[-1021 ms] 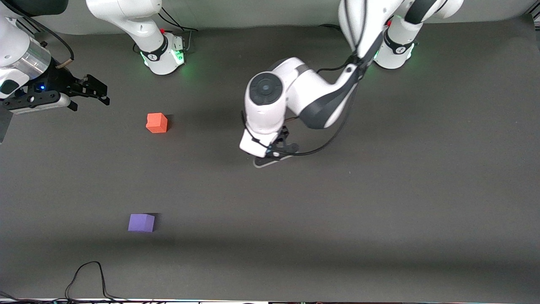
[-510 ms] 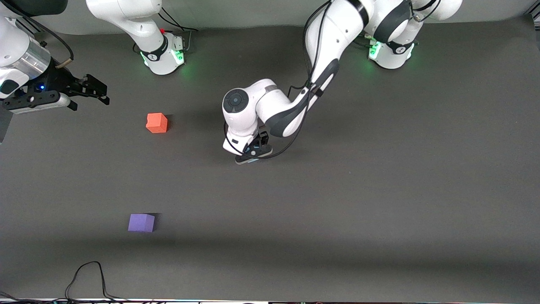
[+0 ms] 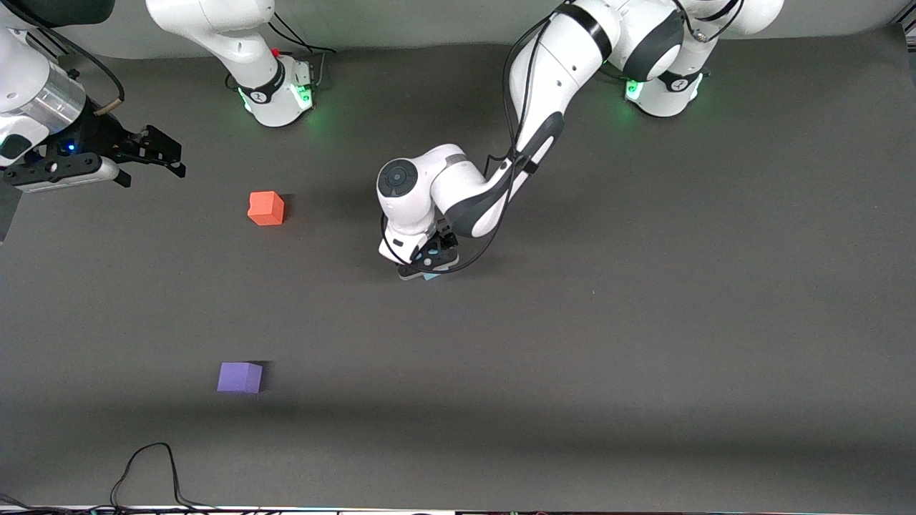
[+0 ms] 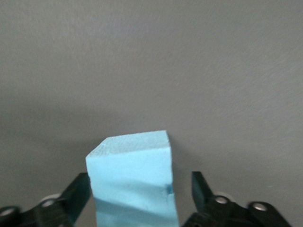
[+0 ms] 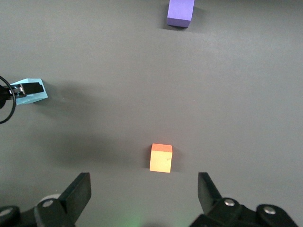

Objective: Place blue block between orange and purple blocks
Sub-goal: 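Release the blue cube and withdraw the left gripper while the right gripper approaches, then reach the right gripper to the blue cube and grasp it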

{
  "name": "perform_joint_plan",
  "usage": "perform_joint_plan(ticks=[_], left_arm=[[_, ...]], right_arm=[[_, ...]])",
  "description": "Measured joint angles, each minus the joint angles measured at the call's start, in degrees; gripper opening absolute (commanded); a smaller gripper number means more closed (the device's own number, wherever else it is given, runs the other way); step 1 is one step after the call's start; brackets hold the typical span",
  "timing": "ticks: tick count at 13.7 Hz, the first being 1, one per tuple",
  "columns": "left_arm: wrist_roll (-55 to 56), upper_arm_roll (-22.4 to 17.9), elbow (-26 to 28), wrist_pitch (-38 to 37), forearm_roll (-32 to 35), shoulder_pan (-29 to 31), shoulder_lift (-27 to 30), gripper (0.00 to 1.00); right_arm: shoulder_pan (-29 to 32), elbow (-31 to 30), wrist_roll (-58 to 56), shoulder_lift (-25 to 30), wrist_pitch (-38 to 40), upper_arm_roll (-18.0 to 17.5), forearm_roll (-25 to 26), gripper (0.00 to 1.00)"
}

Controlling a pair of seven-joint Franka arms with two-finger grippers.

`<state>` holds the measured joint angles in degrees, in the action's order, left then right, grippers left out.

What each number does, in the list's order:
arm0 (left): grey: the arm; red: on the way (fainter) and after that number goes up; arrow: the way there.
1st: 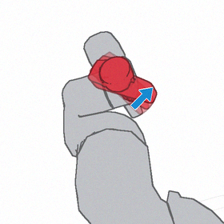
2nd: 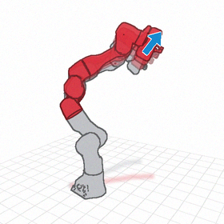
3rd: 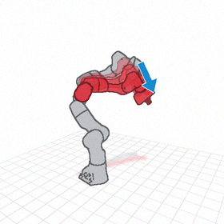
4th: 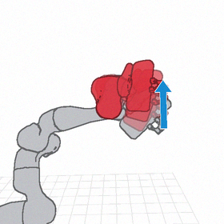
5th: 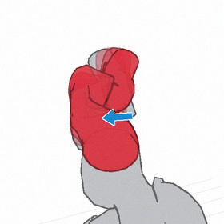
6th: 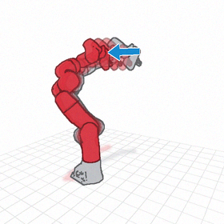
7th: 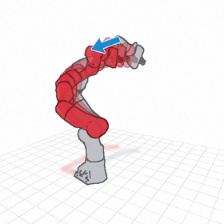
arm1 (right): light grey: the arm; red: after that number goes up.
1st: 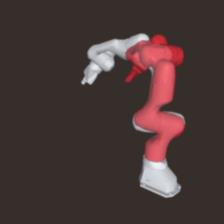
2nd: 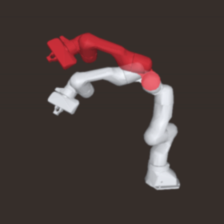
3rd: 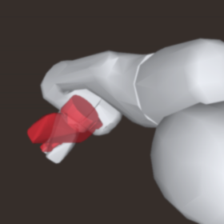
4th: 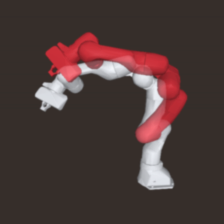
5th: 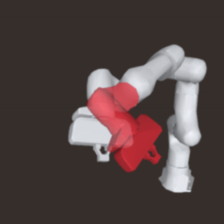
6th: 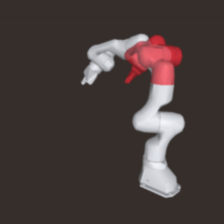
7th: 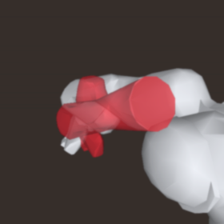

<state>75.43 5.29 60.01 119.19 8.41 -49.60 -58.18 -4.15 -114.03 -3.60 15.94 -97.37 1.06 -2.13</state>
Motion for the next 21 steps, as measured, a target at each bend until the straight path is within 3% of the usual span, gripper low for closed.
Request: perform_joint_plan(ticks=[4, 7, 12, 17, 21], left_arm=[[-3.23, -0.99, -2.64, -9.73, 0.4, 5.22, 7.87, 1.0], [-12.07, -1.06, -2.57, -19.85, 0.18, 14.54, 18.37, 1.0], [-30.73, -1.06, 3.85, -28.25, -0.48, 32.04, 30.6, 1.0], [-51.26, -1.22, 13.12, -34.26, -0.83, 45.59, 42.23, 1.0], [-63.11, -1.95, 19.07, -34.28, -2.09, 54.07, 48.27, 1.0]], right_arm=[[0.01, -0.02, 0.0, 0.02, 0.26, 0.05, -1.54, 1.0], [-0.08, -0.14, 0.29, -0.34, 1.08, -0.24, -3.35, 1.0], [-2.05, -0.08, 5.04, -0.39, 0.65, -2.64, -3.35, 1.0], [-2.26, 0.05, 5.89, -2.77, -4.28, -11.94, -3.89, 1.0], [-2.97, 5.72, 8.27, -13.69, -9.6, -23.35, -3.78, 1.0]])
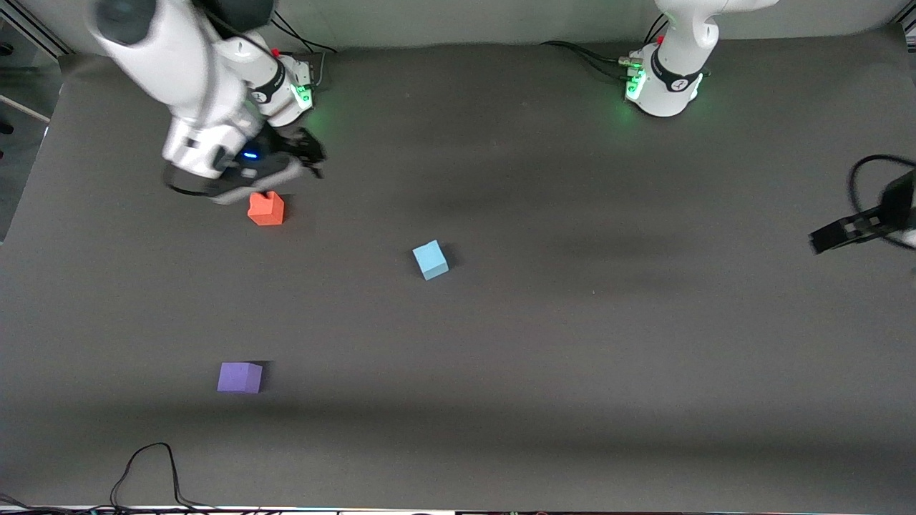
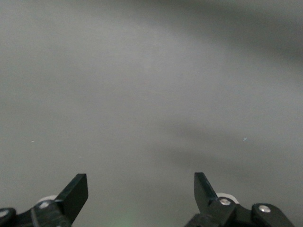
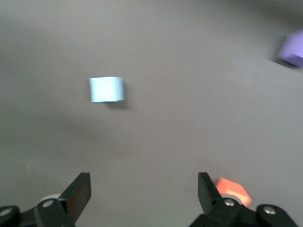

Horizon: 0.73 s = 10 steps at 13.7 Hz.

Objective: Place blue block between orange and purple blocks
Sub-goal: 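Reach the right gripper to the blue cube and grasp it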

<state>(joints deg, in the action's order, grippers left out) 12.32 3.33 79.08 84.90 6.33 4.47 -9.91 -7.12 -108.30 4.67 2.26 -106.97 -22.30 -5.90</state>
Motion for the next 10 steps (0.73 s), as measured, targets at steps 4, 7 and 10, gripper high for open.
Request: perform_joint_plan(ticks=[4, 7, 10], left_arm=[[-2.88, -4.49, 2.77, 0.0, -3.05, -0.93, 2.58, 1.0], [-2.92, -7.27, 2.98, 0.0, -3.33, -4.95, 3.08, 1.0], [-1.33, -6.11, 3.0, -0.61, -3.7, -5.81, 3.29, 1.0]], right_arm=[[-5.62, 11.47, 8.82, -18.28, -6.16, -3.16, 7.65, 1.0], [-8.35, 12.66, 16.56, -26.28, -11.81, -4.73, 17.65, 1.0], [-9.66, 10.26, 21.54, -31.53, -19.45, -5.17, 21.37, 1.0]])
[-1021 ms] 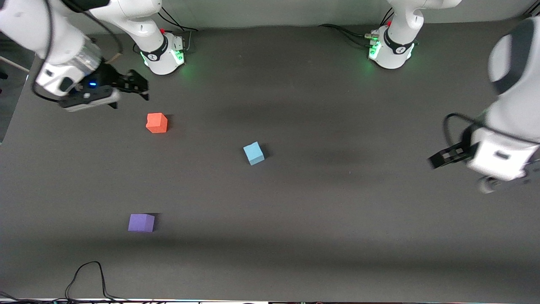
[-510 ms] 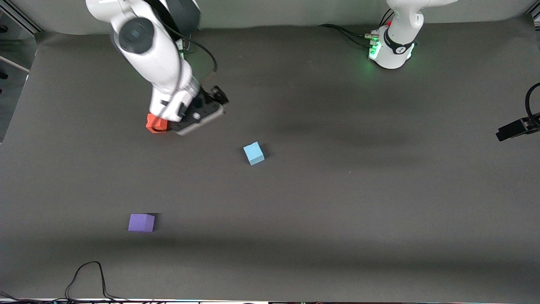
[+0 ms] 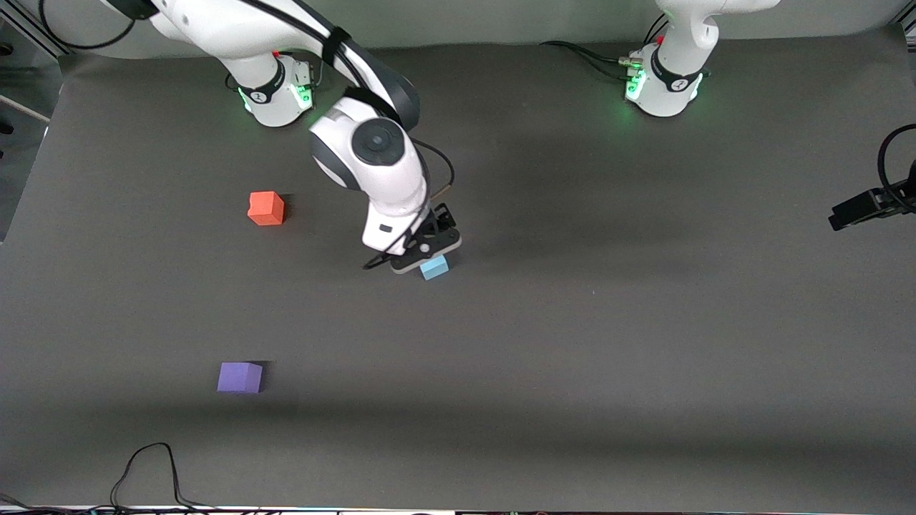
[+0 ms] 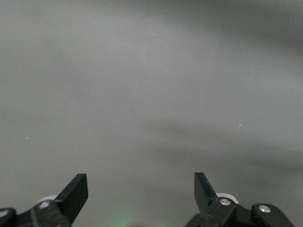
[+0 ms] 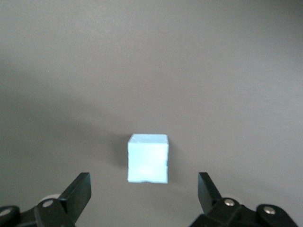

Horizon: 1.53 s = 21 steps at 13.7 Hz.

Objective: Place blue block between orange and purple blocks
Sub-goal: 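Reach the right gripper to the blue cube and grasp it, then carry the blue cube with the right gripper between orange and purple cubes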

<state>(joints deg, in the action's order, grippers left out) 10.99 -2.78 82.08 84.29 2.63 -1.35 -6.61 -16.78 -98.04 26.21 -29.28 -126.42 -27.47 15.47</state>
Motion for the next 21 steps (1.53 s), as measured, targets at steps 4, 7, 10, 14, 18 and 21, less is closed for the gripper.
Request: perform_joint_plan(ticks=[4, 7, 10, 14, 18, 21], left_arm=[[2.39, 5.55, 5.5, 1.94, -0.15, 2.61, 2.78, 1.0], [2.43, 8.27, 10.87, 3.42, -0.17, 4.29, 6.64, 1.0], [2.43, 6.94, 11.16, 3.1, -0.14, 2.15, 7.84, 1.0], [2.33, 0.63, 9.75, 4.2, -0.12, -2.76, 8.25, 1.0], [2.34, -0.43, 9.38, 4.3, -0.12, -2.82, 8.22, 1.0], [2.34, -1.19, 9.46, 5.84, -0.18, -2.8, 7.65, 1.0]], right_arm=[[0.12, -7.36, 5.11, -2.75, -9.59, 0.12, 2.4, 1.0], [0.24, -10.03, 7.53, -2.95, -12.12, 0.29, 4.3, 1.0], [0.43, -10.77, 14.48, -4.55, -13.43, 0.31, 12.28, 0.99], [0.47, -10.75, 18.26, -7.82, -16.8, 0.34, 15.1, 0.64], [0.59, -10.5, 18.58, -8.25, -17.14, 0.33, 15.21, 0.23], [2.38, -9.68, 18.82, -7.26, -15.87, 0.31, 14.99, 0.23]])
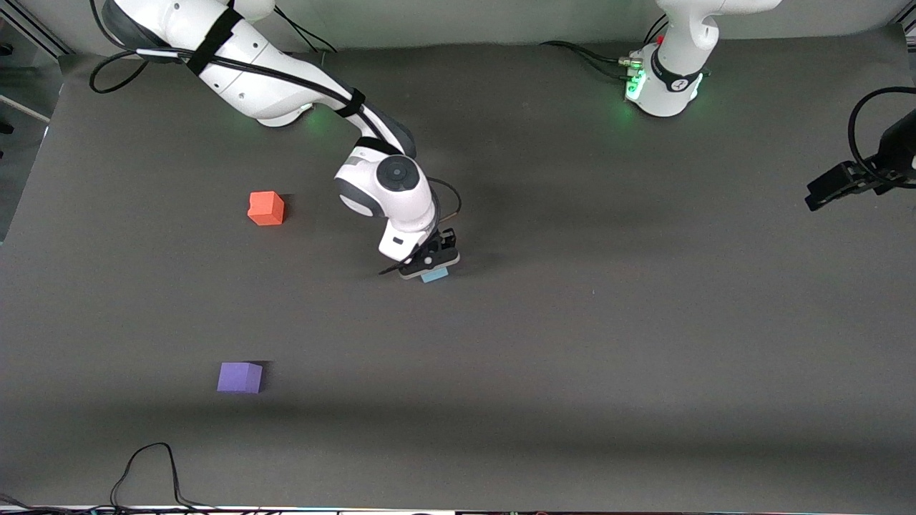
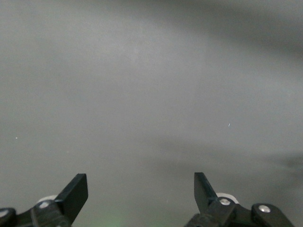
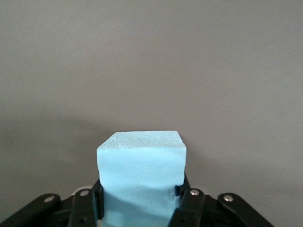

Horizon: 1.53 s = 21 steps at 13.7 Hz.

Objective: Place blue block between orange and purple blocks

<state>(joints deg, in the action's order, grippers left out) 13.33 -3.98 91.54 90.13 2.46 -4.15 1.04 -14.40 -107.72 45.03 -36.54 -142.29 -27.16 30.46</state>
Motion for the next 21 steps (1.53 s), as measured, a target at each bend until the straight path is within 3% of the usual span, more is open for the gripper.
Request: perform_joint_plan(ticks=[1, 3, 4, 7, 10, 15, 18, 21], left_arm=[[0.0, -0.05, 0.02, 0.28, -0.05, -0.03, -0.59, 1.0], [0.05, 0.16, 0.02, 0.49, -0.12, -0.31, -1.46, 1.0], [0.08, 0.3, 0.02, 0.51, -0.13, -0.51, -1.8, 1.0], [0.09, 0.35, 0.02, 0.22, -0.12, -0.71, -2.25, 1.0], [0.1, 0.07, 0.0, -0.79, -0.12, -0.69, -2.25, 1.0], [0.1, 0.01, -0.05, -2.43, -0.08, -0.68, -2.25, 1.0], [0.1, 0.03, -0.05, -2.54, 0.09, -0.68, -2.25, 1.0], [0.41, 0.07, -0.04, -2.29, 0.19, -0.7, -2.26, 1.0]], right_arm=[[1.62, 0.29, -0.03, 1.99, 3.02, -0.05, -1.33, 0.23], [3.35, 0.89, -3.49, 6.62, 9.44, 0.8, -8.74, 0.23], [3.73, 1.13, -7.72, 9.96, 13.17, 3.0, -13.53, 0.23], [4.3, -0.38, -23.56, 20.35, 19.35, 14.16, -25.96, 0.23], [4.59, -6.47, -26.31, 25.68, 19.04, 21.56, -27.18, 0.23], [4.66, -18.58, -33.46, 26.21, 4.52, 31.75, -28.12, 0.24], [4.69, -21.3, -35.4, 23.29, -1.21, 34.76, -28.13, 0.24], [4.71, -21.35, -36.15, 18.92, -6.52, 35.31, -30.91, 0.26]])
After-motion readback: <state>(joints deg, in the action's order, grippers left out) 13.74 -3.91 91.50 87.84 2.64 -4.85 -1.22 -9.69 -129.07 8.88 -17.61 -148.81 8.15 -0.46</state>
